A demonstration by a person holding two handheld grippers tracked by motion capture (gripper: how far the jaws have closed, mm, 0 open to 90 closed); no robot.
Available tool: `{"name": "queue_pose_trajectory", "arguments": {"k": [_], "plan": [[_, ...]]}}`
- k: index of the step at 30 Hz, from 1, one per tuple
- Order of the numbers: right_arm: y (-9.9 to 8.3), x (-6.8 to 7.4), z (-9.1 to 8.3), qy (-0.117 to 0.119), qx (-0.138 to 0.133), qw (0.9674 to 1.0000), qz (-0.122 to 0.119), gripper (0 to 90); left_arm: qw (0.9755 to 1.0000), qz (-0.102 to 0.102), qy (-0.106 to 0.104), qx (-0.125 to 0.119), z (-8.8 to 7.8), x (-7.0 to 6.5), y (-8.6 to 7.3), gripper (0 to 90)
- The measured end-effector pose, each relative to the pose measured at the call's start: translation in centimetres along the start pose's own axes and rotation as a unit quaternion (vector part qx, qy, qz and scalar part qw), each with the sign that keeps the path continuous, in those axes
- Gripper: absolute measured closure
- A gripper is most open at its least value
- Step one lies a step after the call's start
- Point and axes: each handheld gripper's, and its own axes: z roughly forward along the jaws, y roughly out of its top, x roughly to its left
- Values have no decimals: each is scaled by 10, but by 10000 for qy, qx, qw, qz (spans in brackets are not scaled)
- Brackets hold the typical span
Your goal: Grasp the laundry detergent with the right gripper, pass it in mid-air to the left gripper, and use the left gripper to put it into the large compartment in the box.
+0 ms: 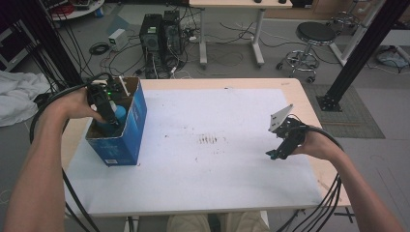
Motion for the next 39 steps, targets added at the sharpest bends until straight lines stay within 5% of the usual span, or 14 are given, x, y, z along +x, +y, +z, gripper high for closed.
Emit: {"name": "queue_pose_trajectory", "arguments": {"k": [39], "plan": [[-2,1,2,23,38,10000,17,122,9998,187,16,18,6,-2,2,319]]}}
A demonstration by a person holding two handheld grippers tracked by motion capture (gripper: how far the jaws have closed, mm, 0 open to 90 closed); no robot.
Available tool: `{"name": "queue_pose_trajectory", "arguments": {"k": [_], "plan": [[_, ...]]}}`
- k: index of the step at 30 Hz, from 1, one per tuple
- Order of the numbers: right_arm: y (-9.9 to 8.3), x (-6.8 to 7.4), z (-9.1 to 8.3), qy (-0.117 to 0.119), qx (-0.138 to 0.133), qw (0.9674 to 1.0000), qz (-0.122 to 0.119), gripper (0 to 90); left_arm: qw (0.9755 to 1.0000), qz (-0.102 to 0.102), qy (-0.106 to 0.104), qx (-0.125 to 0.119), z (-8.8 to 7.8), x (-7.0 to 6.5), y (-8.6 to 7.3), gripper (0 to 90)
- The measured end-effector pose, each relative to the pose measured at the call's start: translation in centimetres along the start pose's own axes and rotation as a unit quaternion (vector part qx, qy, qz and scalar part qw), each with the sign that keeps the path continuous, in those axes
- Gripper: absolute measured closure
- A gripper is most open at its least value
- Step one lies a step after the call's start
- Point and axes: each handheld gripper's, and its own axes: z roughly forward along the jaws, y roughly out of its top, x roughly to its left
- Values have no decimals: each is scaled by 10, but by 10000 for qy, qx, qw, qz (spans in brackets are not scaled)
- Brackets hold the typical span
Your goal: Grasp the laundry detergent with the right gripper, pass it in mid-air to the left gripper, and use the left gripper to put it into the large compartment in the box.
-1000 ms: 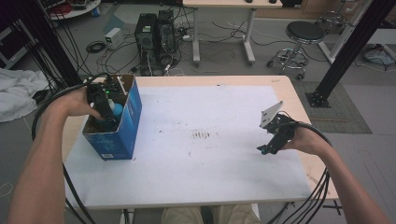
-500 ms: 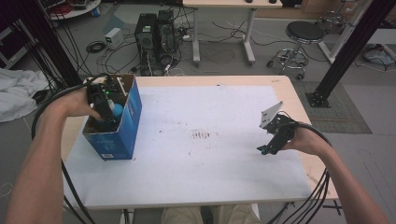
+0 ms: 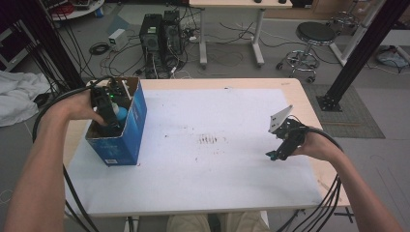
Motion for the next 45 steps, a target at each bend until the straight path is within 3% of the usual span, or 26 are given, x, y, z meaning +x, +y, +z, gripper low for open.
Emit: {"name": "queue_pose_trajectory", "arguments": {"k": [11,30,37,45], "plan": [[-1,1,-1,-20,-3,10000,27,123,9999,-61,134,20,-6,1,-1,273],[-1,2,0,-11,9,10000,4,122,9992,-162,344,-75,-32,-1,-5,203],[-1,3,0,-19,24,10000,21,122,9983,-82,532,-236,-52,-3,0,179],[0,3,1,-11,28,10000,-2,123,9968,141,668,-411,-69,-18,16,169]]}}
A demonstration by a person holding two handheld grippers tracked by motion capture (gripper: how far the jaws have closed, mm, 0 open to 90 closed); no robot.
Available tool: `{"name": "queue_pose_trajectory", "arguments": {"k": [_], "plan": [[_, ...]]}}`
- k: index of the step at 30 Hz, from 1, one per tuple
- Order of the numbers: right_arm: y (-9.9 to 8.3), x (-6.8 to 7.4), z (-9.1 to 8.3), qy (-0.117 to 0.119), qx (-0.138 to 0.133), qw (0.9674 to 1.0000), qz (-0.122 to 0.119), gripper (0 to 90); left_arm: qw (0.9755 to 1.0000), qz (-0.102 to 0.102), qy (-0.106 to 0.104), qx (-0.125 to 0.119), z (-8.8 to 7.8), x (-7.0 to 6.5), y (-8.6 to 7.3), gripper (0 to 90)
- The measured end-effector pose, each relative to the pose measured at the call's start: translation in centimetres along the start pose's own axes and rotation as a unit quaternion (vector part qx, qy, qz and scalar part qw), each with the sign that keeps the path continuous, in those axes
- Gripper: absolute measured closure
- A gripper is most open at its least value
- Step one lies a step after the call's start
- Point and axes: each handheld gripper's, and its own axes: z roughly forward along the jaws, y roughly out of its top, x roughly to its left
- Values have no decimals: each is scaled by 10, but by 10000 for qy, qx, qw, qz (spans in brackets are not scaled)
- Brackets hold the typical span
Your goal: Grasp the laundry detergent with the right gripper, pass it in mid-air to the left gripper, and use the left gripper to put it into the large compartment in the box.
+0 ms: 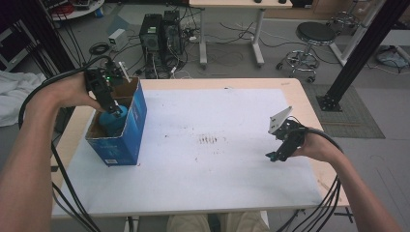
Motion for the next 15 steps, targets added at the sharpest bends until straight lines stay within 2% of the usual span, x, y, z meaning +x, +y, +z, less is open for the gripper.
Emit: {"name": "queue_pose_trajectory", "arguments": {"k": [5,8,12,13,14,15], "plan": [[0,0,0,1,5,10000,3,123,9994,211,11,-286,-8,-14,20,149],[0,0,0,3,19,10000,17,122,9983,360,129,-429,-10,-25,36,130],[1,0,0,-3,27,10000,18,123,9962,665,37,-557,-7,-43,61,111],[1,0,0,-3,27,10000,18,123,9962,665,37,-557,-7,-43,61,112],[1,0,0,-4,32,10000,24,123,9949,823,16,-576,-4,-52,72,112],[3,0,-1,-9,18,10000,-6,122,9945,869,1,-593,-3,-55,76,111]]}}
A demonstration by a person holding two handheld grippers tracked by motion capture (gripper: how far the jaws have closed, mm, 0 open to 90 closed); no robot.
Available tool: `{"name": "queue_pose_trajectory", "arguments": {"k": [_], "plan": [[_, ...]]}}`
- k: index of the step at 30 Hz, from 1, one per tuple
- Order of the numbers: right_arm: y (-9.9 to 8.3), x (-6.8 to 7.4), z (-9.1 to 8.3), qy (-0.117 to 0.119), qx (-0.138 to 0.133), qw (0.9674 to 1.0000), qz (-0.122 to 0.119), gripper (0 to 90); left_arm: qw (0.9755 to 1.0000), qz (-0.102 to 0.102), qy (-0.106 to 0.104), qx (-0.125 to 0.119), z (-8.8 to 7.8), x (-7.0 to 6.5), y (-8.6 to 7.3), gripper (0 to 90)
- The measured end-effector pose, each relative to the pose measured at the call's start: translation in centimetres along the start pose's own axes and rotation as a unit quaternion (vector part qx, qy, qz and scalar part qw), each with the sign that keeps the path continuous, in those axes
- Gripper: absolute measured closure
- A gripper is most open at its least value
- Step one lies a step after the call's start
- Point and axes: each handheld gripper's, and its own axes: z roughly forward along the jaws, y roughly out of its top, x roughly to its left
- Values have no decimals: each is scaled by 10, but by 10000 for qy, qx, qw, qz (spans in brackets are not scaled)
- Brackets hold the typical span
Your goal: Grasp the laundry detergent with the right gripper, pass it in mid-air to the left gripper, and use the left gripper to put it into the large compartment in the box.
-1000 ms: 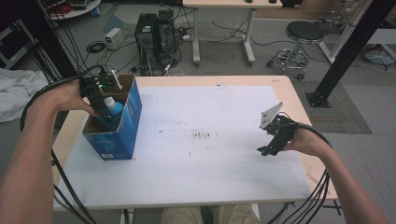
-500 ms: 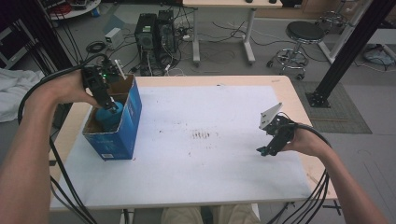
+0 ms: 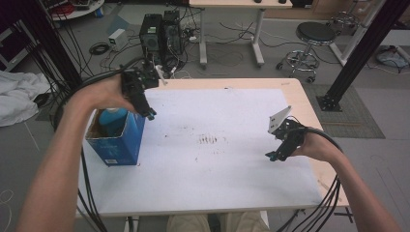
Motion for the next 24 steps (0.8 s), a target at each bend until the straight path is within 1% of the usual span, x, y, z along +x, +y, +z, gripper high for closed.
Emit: {"name": "queue_pose_trajectory", "arguments": {"k": [1,2,4,8,11,12,13,14,15,18,24], "plan": [[0,0,-1,-6,6,10000,6,123,10000,75,-38,-20,3,-4,7,112],[1,0,-1,-19,-1,10000,-4,123,9999,97,-98,-36,6,-7,12,112],[2,0,-2,-29,-5,10000,13,123,9996,213,-151,-68,12,-12,22,112],[7,0,-5,-36,-19,10000,-7,123,9990,332,-292,-87,25,-22,39,111],[9,0,-6,-55,-28,10000,-47,123,9984,431,-357,-34,35,-30,50,112],[10,0,-6,-70,-22,10000,-36,123,9984,432,-368,-21,39,-32,53,112],[11,1,-7,-90,-15,10000,-30,123,9984,436,-364,-35,43,-34,55,112],[11,1,-7,-90,-15,10000,-30,123,9984,436,-364,-35,43,-34,55,112],[12,1,-7,-101,-16,9999,-43,123,9979,476,-435,23,51,-37,60,112],[14,1,-10,-121,-31,9999,-59,123,9974,501,-507,57,63,-43,64,112],[17,0,-12,-145,-27,9999,-69,122,9969,474,-621,66,82,-52,67,112]]}}
